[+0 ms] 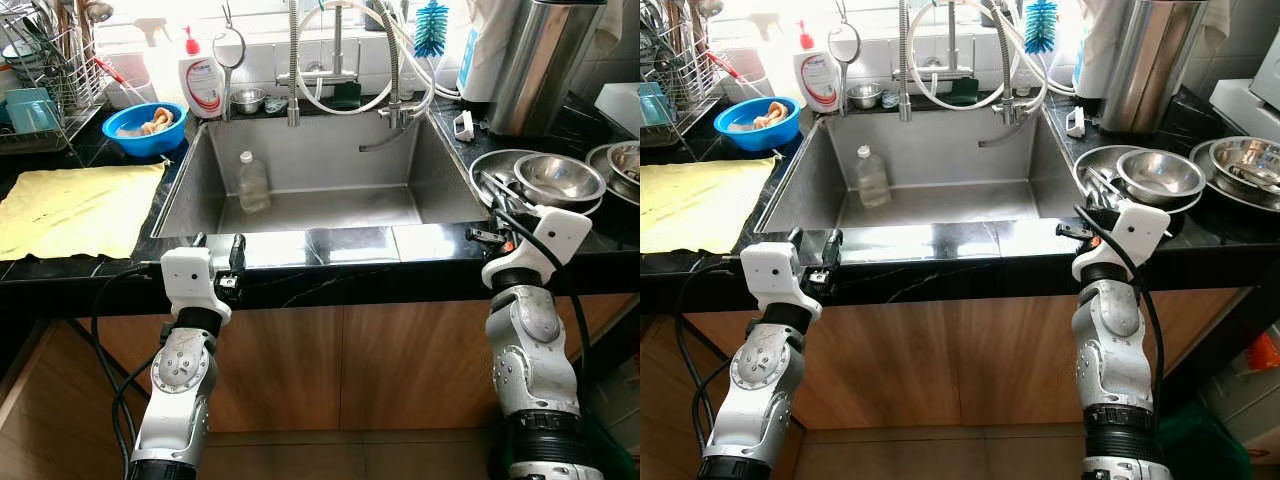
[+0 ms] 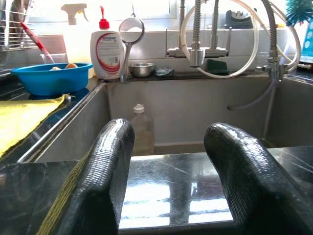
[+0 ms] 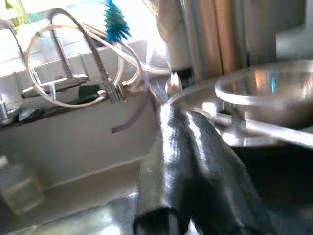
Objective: Kitchen organization
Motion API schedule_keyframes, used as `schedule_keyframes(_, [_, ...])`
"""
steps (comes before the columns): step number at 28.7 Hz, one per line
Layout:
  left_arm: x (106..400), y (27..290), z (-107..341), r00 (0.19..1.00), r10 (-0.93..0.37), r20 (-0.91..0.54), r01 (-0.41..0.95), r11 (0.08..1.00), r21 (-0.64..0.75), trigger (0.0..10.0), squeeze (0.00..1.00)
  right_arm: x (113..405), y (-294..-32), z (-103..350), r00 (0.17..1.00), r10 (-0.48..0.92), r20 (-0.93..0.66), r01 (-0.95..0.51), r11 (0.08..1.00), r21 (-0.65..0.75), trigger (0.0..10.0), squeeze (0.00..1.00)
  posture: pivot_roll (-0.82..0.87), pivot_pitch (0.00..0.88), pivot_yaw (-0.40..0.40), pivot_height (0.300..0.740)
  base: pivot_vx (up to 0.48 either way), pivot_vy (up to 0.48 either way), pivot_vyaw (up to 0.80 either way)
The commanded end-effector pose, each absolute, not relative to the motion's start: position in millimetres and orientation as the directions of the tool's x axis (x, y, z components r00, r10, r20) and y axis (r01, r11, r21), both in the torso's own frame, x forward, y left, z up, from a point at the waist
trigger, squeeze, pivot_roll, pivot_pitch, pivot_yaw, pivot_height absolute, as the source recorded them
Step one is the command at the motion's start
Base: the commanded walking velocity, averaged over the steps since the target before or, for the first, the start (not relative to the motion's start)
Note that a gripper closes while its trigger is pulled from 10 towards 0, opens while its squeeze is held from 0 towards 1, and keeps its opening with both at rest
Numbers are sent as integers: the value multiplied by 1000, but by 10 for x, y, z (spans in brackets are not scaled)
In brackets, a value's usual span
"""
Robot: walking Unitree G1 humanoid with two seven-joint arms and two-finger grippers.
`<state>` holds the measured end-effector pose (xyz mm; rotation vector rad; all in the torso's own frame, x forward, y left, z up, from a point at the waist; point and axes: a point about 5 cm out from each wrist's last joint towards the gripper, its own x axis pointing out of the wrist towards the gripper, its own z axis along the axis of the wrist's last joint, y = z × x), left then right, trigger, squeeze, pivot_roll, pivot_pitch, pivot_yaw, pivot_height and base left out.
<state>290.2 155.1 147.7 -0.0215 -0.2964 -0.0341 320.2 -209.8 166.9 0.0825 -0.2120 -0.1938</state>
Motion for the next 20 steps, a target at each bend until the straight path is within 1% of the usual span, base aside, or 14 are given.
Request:
schedule_keyframes(1, [2899,1592,1491,956,-24,291,26,1000,-1,10000,0,3128,-2099,1762,943,-206,261,194,978,71,10000,498,-132,0,78,740,0,0,0])
schedule_keyframes(2, [2899,1590,1485,957,-25,290,27,1000,-1,10000,0,3077,-2134,1771,936,-225,272,208,974,91,10000,1000,-132,0,78,740,0,0,0])
schedule_keyframes(9, [2902,1575,1481,957,-30,288,33,999,-4,10000,0,2903,-2273,1852,895,-299,331,286,954,90,10000,1000,-138,0,81,740,0,0,0])
schedule_keyframes(13, [2907,1572,1480,957,-33,288,36,999,-4,10000,0,2819,-2373,1789,880,-372,297,351,928,123,10000,1000,-144,0,83,740,0,0,0])
schedule_keyframes(14, [2907,1572,1480,957,-33,288,36,999,-4,10000,0,2819,-2373,1789,880,-372,297,351,928,123,10000,1000,-144,0,83,740,0,0,0])
schedule_keyframes(16, [2910,1571,1482,957,-35,288,38,999,-3,10000,0,2809,-2443,1727,869,-424,255,389,904,178,10000,1000,-142,0,84,740,0,0,0])
schedule_keyframes(20, [2911,1572,1484,957,-36,289,37,999,-1,10000,0,2842,-2465,1706,865,-450,222,395,884,251,10000,1000,-142,0,84,740,0,0,0])
